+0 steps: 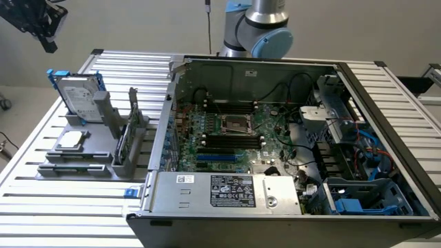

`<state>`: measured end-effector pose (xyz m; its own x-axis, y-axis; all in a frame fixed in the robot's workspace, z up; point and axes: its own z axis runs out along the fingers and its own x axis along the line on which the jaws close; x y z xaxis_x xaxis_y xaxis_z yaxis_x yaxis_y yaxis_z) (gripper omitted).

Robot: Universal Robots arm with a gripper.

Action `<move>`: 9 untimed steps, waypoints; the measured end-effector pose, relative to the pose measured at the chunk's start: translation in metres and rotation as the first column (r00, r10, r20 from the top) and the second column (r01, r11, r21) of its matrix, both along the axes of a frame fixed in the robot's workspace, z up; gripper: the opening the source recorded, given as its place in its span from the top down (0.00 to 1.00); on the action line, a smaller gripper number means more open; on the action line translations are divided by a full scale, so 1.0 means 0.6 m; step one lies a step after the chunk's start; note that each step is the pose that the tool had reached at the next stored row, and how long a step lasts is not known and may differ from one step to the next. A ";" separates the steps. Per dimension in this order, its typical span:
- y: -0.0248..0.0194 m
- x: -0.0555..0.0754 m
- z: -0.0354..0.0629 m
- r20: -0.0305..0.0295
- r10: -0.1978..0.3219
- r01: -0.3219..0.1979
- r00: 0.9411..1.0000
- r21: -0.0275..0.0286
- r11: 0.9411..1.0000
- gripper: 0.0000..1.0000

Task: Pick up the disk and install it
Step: 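Reach for the disk, then pick up the disk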

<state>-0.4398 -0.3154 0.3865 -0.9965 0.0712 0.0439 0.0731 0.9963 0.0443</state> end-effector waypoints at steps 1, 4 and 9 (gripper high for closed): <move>0.0026 -0.001 0.000 0.000 0.000 0.000 1.000 0.000 1.000 0.89; 0.0027 -0.001 0.000 0.000 0.000 0.000 1.000 0.000 1.000 0.89; 0.0027 -0.001 0.000 0.000 0.000 0.000 1.000 0.000 1.000 0.89</move>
